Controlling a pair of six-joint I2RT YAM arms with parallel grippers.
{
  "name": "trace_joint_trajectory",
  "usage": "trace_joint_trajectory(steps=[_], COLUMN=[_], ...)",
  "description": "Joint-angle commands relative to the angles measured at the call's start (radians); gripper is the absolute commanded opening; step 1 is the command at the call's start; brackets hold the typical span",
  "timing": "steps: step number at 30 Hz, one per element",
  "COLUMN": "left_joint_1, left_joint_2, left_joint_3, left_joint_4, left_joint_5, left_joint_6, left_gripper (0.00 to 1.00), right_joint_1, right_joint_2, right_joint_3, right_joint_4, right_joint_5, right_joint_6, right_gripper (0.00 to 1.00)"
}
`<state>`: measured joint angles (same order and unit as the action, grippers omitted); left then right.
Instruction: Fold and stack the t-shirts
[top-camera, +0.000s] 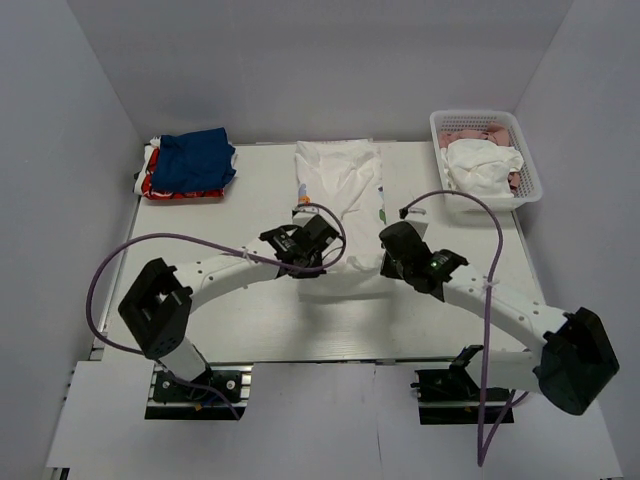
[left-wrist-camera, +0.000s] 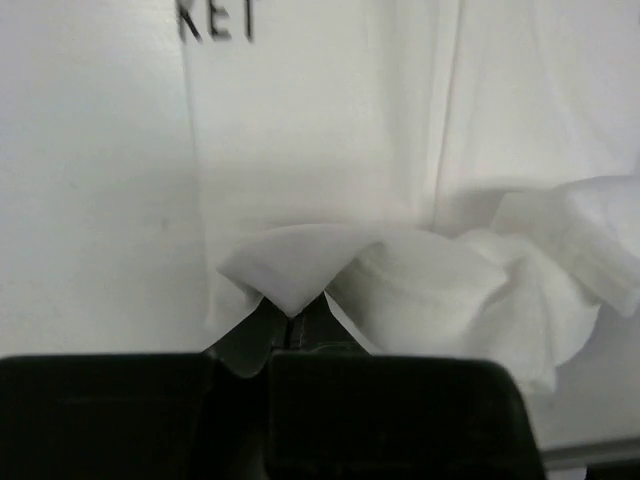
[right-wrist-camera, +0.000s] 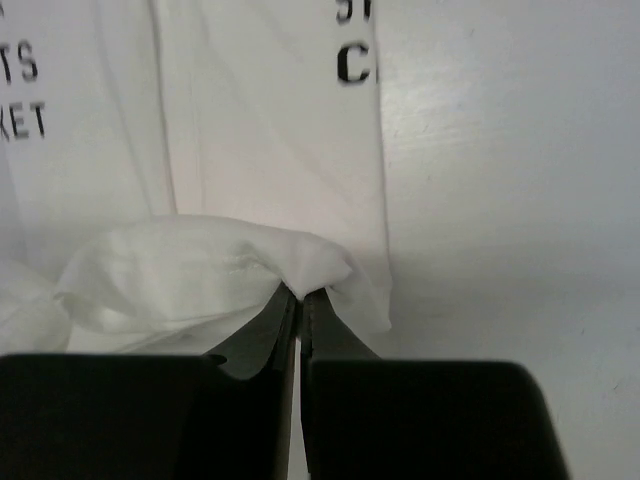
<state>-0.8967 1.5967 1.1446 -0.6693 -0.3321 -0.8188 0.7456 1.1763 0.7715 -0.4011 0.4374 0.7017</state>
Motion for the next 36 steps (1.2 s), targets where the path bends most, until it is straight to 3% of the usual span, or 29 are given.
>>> trace_joint_trajectory(steps=[1, 14, 24, 25, 27, 28, 29, 31, 32, 36], left_joint_1=[0.068, 0.238, 0.329, 0.340, 0.349, 0.358, 0.358, 0.369, 0.369, 0.378], left_joint_2=[0.041, 0.252, 0.405, 0.429, 0.451, 0.460, 0.460, 0.473, 0.473, 0.395], left_joint_3=[0.088, 0.294, 0.423, 0.423, 0.448, 0.448, 0.467, 0.478, 0.494, 0.455], left_joint_4=[0.014, 0.201, 0.301, 0.312, 0.335, 0.347, 0.359, 0.359, 0.359, 0.359], left_joint_5=[-0.122, -0.124, 0.013, 0.022, 0.036, 0.045, 0.045, 0.059, 0.059, 0.050], left_joint_6=[0.052, 0.239, 0.316, 0.316, 0.337, 0.348, 0.369, 0.385, 0.395, 0.409], left_gripper=[0.00, 0.00, 0.00, 0.03, 0.19, 0.28, 0.54, 0.65, 0.76, 0.96], right_joint_1=[-0.032, -0.184, -0.296, -0.299, -0.319, -0.321, -0.330, -0.339, -0.342, -0.338], right_joint_2=[0.104, 0.419, 0.675, 0.695, 0.747, 0.778, 0.810, 0.841, 0.839, 0.754], right_joint_3=[0.126, 0.377, 0.552, 0.569, 0.638, 0.678, 0.699, 0.776, 0.784, 0.676], right_joint_4=[0.112, 0.303, 0.351, 0.346, 0.319, 0.305, 0.280, 0.239, 0.225, 0.280], right_joint_5=[0.184, 0.034, -0.112, -0.147, -0.170, -0.180, -0.189, -0.236, -0.246, -0.282], right_joint_6=[-0.042, -0.172, -0.261, -0.271, -0.277, -0.277, -0.274, -0.280, -0.297, -0.298], right_gripper=[0.00, 0.00, 0.00, 0.00, 0.00, 0.04, 0.20, 0.74, 0.90, 0.90])
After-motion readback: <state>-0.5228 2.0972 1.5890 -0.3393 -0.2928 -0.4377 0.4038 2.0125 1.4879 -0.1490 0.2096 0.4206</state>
